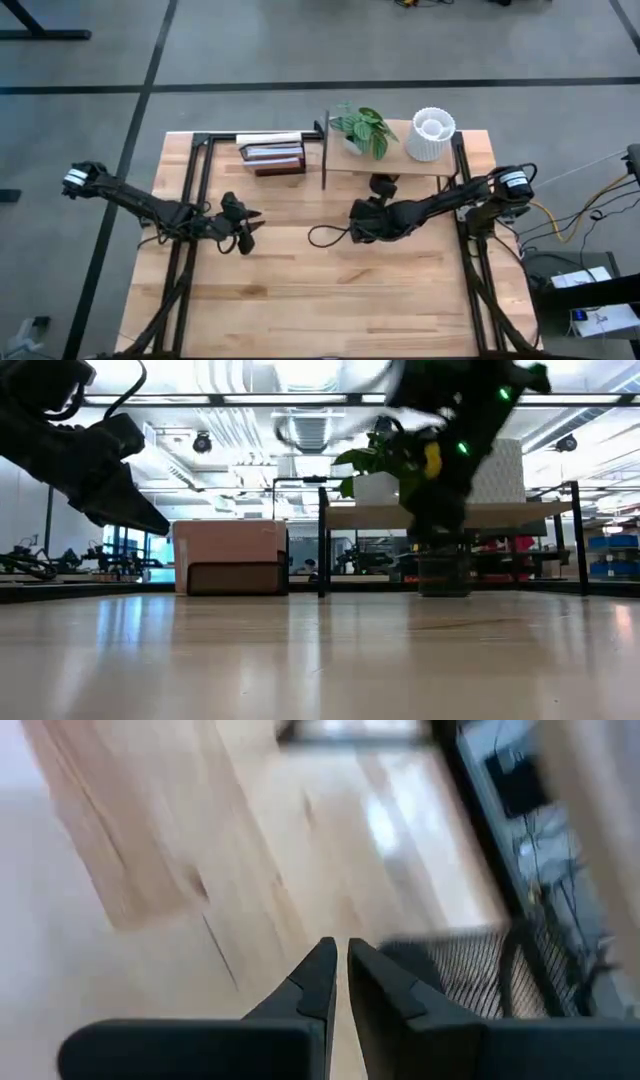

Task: Stock shelves
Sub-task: Remove the white potted plant from the shelf

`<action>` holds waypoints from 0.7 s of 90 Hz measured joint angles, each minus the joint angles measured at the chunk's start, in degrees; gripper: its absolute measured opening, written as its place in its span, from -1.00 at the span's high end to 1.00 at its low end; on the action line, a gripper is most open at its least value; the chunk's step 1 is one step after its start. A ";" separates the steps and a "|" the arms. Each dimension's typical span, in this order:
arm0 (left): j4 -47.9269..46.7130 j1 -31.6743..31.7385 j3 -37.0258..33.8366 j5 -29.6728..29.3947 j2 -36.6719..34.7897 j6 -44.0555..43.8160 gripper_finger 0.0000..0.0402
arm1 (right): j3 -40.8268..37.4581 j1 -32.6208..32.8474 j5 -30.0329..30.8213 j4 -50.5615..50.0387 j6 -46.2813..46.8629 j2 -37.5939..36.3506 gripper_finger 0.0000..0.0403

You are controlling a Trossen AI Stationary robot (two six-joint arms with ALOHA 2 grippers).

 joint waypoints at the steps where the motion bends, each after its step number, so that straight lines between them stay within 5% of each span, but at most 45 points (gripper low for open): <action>1: 0.03 0.00 0.00 0.00 0.00 -0.03 0.33 | 0.48 0.00 -0.01 0.01 -0.53 -0.01 0.93; 31: 0.50 0.00 0.00 0.00 0.00 -0.60 0.33 | 13.57 -0.14 7.86 -10.60 0.79 -0.02 0.93; 63: 3.22 0.00 0.00 0.04 0.02 -0.50 0.40 | 17.18 -0.50 7.00 -22.48 12.47 -0.02 0.82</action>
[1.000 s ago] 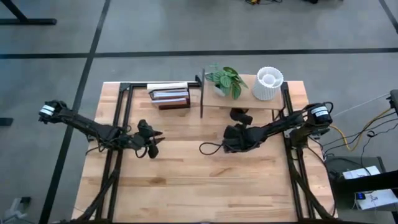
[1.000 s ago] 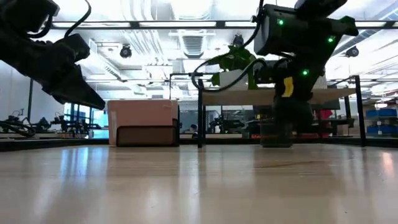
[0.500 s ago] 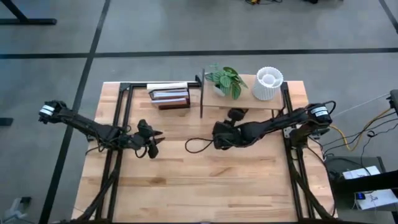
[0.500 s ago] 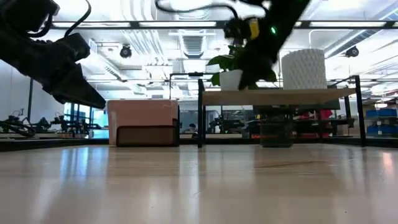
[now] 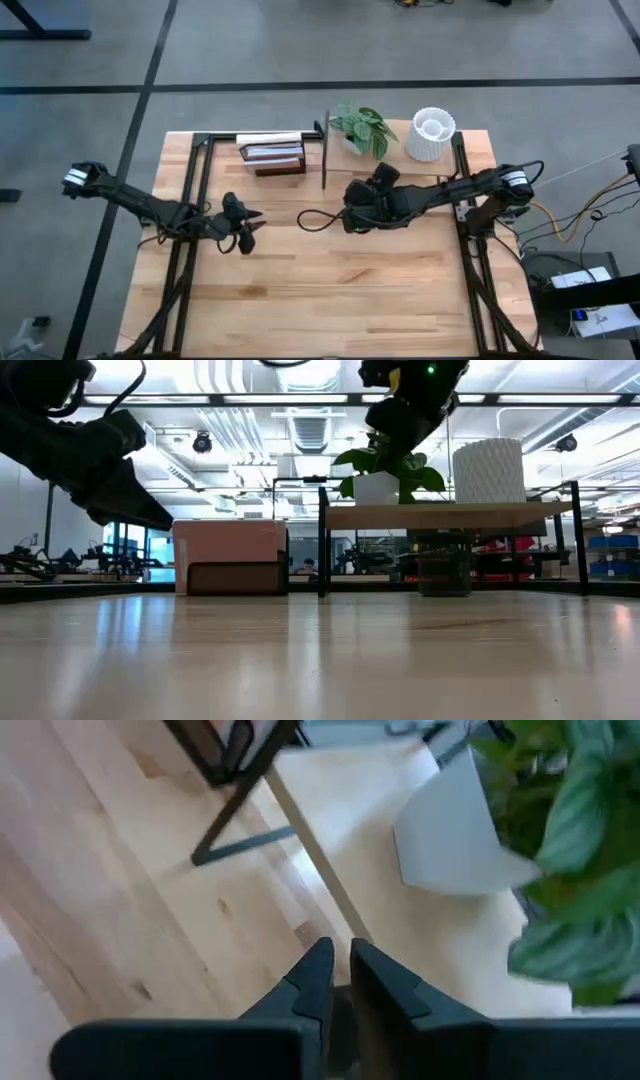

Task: Stock shelves
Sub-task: Remove the white potted plant from the shelf

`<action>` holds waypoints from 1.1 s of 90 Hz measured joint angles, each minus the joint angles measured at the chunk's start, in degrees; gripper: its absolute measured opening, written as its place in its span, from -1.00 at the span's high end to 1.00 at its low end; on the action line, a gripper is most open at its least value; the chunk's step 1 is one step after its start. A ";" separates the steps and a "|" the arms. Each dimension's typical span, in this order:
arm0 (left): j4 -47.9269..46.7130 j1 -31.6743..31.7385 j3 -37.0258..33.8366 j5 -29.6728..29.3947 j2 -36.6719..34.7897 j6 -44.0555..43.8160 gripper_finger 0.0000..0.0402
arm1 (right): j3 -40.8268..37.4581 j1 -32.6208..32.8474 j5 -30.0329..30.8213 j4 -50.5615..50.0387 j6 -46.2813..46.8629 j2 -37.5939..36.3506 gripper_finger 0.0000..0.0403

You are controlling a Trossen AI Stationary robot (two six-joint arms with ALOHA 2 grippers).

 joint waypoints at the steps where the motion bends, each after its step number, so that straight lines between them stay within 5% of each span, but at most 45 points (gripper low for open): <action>1: 0.25 0.00 0.00 0.01 0.00 -0.04 0.40 | -0.01 0.00 0.01 -0.42 0.60 0.00 0.80; 33: 6.38 0.04 0.00 -0.42 -0.02 -0.14 0.33 | -0.20 0.26 -3.72 -4.94 15.03 0.00 0.33; 66: 7.42 0.07 0.00 -0.52 0.02 9.84 0.30 | -0.20 0.13 -6.65 -3.72 16.20 0.20 0.12; 99: 7.48 0.07 0.00 -0.52 2.74 8.03 0.39 | -0.21 -0.64 -4.02 0.91 9.26 0.23 0.07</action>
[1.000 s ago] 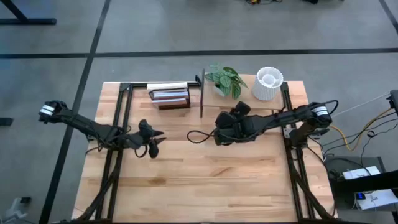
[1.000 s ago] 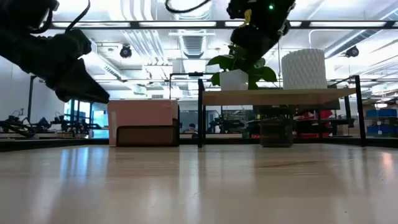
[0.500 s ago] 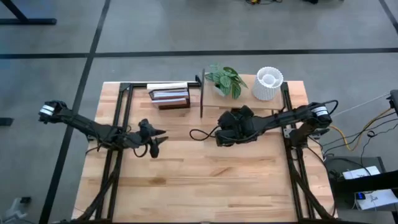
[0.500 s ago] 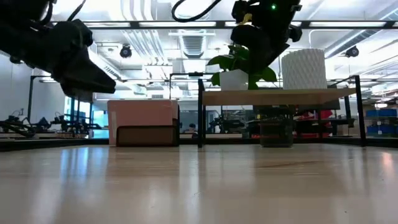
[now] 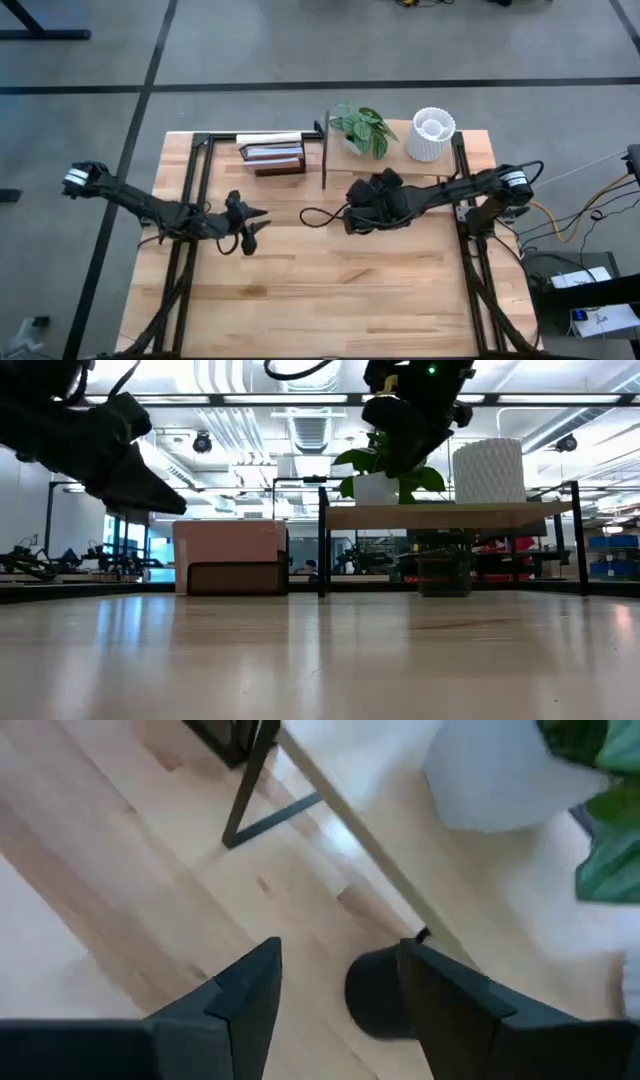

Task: Stock shelves
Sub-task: Remove the white potted plant from the shelf

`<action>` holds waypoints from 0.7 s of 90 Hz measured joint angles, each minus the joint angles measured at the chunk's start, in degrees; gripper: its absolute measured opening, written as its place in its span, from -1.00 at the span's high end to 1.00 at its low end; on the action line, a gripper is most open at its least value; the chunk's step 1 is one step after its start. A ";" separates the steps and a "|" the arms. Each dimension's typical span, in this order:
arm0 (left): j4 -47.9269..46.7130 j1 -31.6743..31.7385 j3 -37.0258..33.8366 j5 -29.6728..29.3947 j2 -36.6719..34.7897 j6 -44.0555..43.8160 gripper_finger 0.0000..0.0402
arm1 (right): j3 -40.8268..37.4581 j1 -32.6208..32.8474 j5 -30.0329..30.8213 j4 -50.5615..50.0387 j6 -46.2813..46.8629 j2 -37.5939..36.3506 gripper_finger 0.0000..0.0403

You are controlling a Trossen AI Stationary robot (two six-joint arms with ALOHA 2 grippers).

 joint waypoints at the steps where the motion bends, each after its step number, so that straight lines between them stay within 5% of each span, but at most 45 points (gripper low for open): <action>1: 0.00 0.00 0.00 0.01 0.08 -0.15 0.39 | 0.00 -0.08 0.36 0.01 0.08 0.01 0.07; 39: 0.42 0.00 0.00 2.16 1.33 -2.45 0.47 | -2.87 -0.65 13.62 2.98 3.46 0.03 -0.45; 63: 0.87 -0.01 0.00 3.56 1.33 -4.48 0.47 | -7.41 -3.05 14.18 13.53 2.72 0.03 -0.74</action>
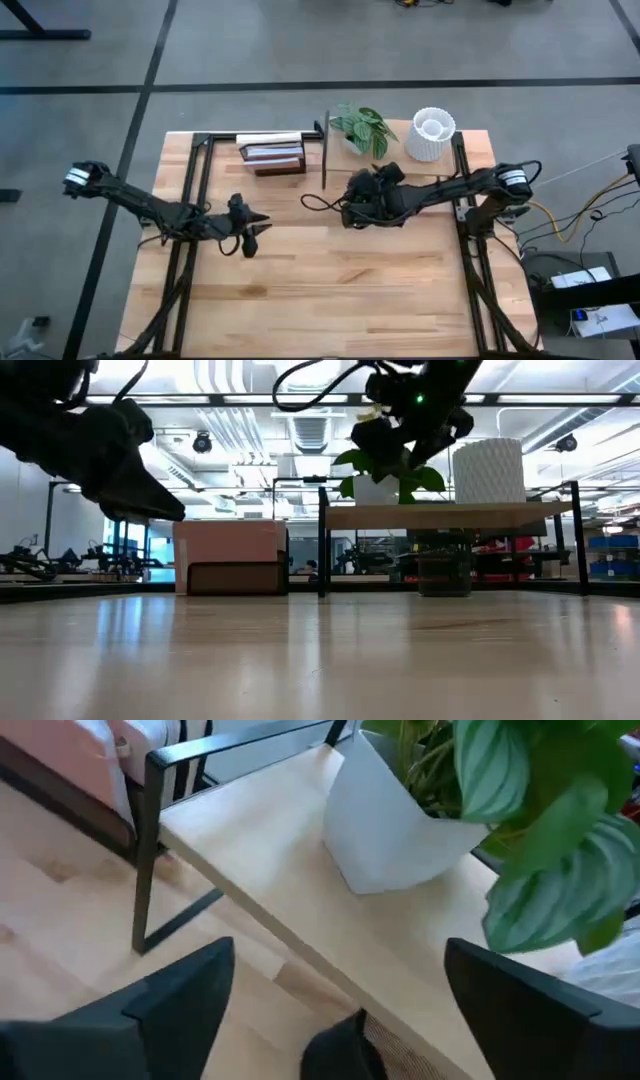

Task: Stock shelves
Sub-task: Remove the white potted plant from the shelf

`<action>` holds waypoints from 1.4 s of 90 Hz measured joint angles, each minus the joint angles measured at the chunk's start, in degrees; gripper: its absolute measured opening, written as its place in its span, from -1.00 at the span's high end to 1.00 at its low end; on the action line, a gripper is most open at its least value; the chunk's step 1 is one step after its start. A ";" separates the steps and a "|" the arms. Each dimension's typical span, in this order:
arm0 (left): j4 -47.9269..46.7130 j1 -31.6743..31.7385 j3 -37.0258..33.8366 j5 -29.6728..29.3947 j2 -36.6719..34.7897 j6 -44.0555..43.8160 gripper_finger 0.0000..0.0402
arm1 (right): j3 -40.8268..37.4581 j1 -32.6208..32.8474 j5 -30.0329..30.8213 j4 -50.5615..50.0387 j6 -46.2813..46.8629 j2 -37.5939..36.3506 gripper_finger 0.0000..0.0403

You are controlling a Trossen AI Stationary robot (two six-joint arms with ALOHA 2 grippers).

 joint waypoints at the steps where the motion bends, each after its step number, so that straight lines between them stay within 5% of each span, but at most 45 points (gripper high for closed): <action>1: 0.00 -0.01 0.00 0.01 0.00 0.00 0.46 | -0.16 -0.10 0.08 0.52 -0.25 0.00 -0.75; 62: 0.62 -0.10 -0.11 1.08 0.00 0.83 0.34 | -11.11 -8.25 0.87 30.87 -7.34 0.04 -0.77; 126: 1.86 -0.10 -0.20 0.80 2.27 0.85 0.48 | -11.60 -12.06 5.95 38.63 -3.04 0.46 -0.77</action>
